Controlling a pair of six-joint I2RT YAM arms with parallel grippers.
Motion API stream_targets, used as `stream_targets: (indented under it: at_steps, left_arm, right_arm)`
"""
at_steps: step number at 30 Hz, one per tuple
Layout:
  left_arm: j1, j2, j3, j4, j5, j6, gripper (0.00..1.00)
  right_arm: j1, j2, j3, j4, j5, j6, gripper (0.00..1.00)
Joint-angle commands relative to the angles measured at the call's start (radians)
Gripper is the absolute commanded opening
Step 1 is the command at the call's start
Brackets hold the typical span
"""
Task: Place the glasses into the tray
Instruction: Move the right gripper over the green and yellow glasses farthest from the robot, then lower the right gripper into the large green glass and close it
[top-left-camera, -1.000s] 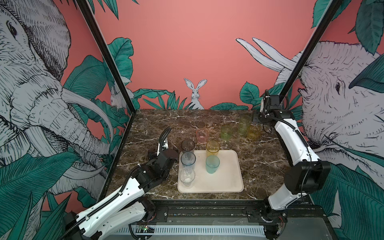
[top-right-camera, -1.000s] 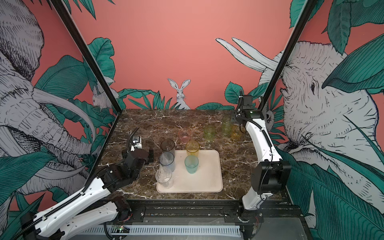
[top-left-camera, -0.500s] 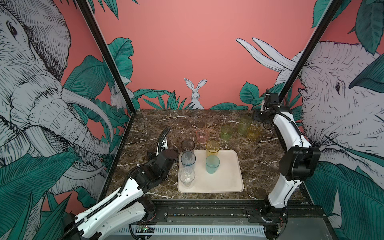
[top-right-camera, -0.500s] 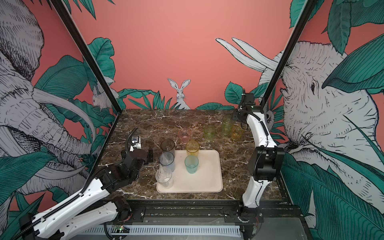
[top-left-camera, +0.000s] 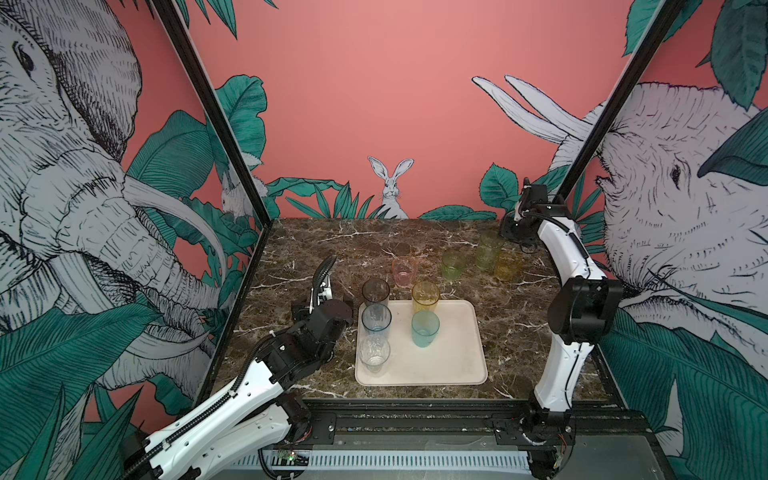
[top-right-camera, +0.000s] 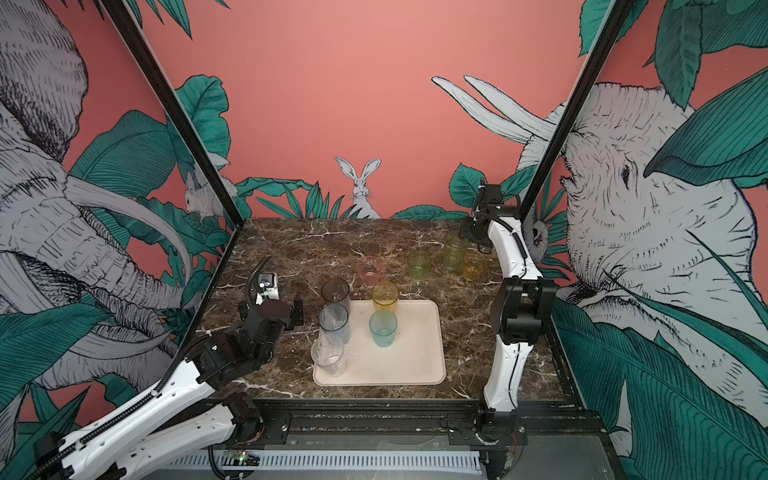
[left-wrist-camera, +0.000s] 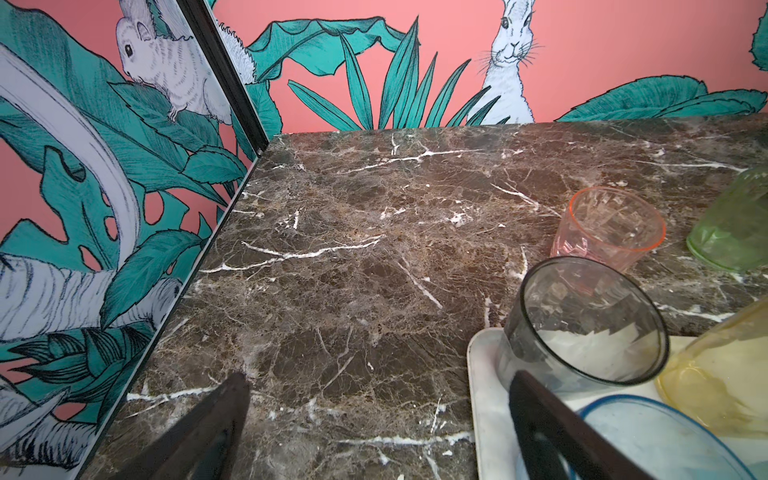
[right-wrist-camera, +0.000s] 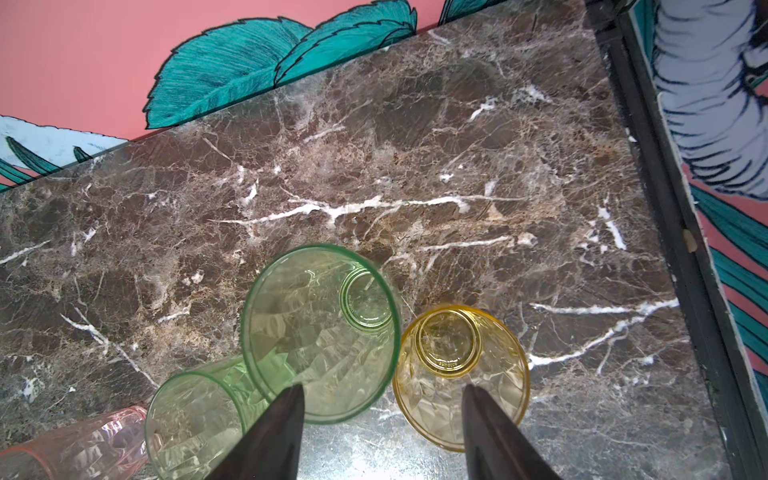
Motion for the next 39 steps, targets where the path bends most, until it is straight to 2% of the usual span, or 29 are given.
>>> stream_targets:
  at_steps: [1,16,39]
  left_arm:
    - [0.007,-0.018,0.017,-0.020,-0.014,-0.018,0.99]
    - [0.006,-0.032,0.013,-0.032,-0.014,-0.018,0.99]
    - [0.007,-0.025,0.012,-0.029,0.000,-0.028,0.99]
  right_arm:
    - [-0.003,0.028,0.044,-0.037,-0.013,0.008,0.62]
    - [-0.003,0.137,0.122,-0.075,-0.044,0.021,0.54]
    - [-0.003,0.182,0.155,-0.082,-0.057,0.033,0.34]
